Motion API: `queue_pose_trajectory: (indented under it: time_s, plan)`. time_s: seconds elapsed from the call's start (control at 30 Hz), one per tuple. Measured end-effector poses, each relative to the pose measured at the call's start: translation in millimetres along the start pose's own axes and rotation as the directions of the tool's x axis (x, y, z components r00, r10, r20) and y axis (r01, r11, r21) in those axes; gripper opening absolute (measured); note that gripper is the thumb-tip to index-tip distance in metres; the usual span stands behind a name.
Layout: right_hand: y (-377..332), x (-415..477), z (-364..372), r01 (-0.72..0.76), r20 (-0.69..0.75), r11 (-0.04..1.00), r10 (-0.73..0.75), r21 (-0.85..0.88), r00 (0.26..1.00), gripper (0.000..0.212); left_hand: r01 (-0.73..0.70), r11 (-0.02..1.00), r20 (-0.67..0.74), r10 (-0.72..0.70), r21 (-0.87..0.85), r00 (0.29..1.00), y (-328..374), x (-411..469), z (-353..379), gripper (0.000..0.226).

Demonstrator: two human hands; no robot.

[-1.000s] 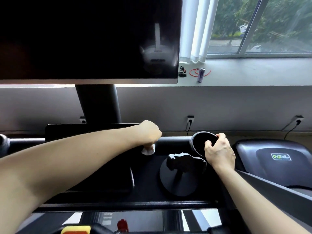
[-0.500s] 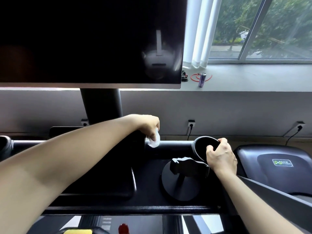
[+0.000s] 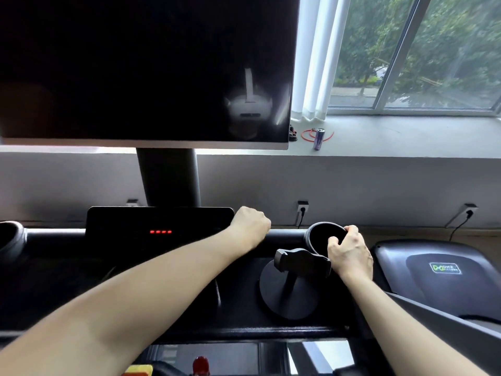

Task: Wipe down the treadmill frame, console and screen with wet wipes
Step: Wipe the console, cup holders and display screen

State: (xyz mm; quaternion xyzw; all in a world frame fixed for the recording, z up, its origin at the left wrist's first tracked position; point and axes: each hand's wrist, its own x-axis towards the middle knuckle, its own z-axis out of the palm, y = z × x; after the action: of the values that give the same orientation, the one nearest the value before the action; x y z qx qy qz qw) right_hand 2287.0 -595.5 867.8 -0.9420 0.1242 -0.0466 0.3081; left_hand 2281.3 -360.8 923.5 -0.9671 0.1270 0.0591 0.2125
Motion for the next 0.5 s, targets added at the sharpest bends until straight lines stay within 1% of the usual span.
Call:
queue_pose_trajectory:
  time_s: [0.07,0.1,0.17,0.23,0.27,0.33,0.4,0.43,0.5]
  plan:
    - [1.0,0.9,0.5,0.005,-0.006,1.000,-0.005,0.002,1.000,0.044,-0.015,1.000,0.053,0.015,0.016,0.998,3.1,-4.7,5.2,0.014]
    - [1.6,1.4,0.8,0.007,-0.010,1.000,-0.007,0.003,1.000,0.044,-0.048,0.998,0.073,0.044,0.049,0.996,1.1,-8.0,5.3,0.014]
    - [2.4,2.1,1.5,0.008,-0.014,1.000,-0.008,0.005,1.000,0.044,-0.156,0.978,0.133,0.138,0.140,0.981,-8.2,-13.3,1.6,0.012]
    - [3.0,2.2,2.0,0.011,-0.018,1.000,-0.011,0.004,1.000,0.044,-0.229,0.959,0.166,0.201,0.170,0.965,-22.8,-13.1,-4.7,0.017]
    - [2.2,1.4,3.2,0.013,-0.019,1.000,-0.013,0.005,1.000,0.045,-0.237,0.958,0.176,0.208,0.160,0.962,-32.1,-11.8,-7.9,0.021]
    - [1.5,0.8,3.1,0.014,-0.025,1.000,-0.014,0.005,1.000,0.045,-0.183,0.978,0.183,0.163,0.096,0.969,-46.2,-5.7,-16.2,0.026]
    - [0.8,0.3,3.6,0.018,-0.031,1.000,-0.018,0.001,0.999,0.044,-0.047,0.995,0.218,0.065,-0.087,0.974,-57.5,3.4,-22.9,0.028]
    - [0.8,0.1,3.5,0.020,-0.033,1.000,-0.020,-0.002,0.999,0.044,0.036,0.978,0.252,0.017,-0.204,0.968,-63.0,8.6,-25.6,0.025]
    - [0.6,0.7,3.6,0.018,-0.037,1.000,-0.018,-0.009,0.999,0.043,0.171,0.899,0.272,-0.060,-0.403,0.960,-77.8,18.0,-28.0,0.011]
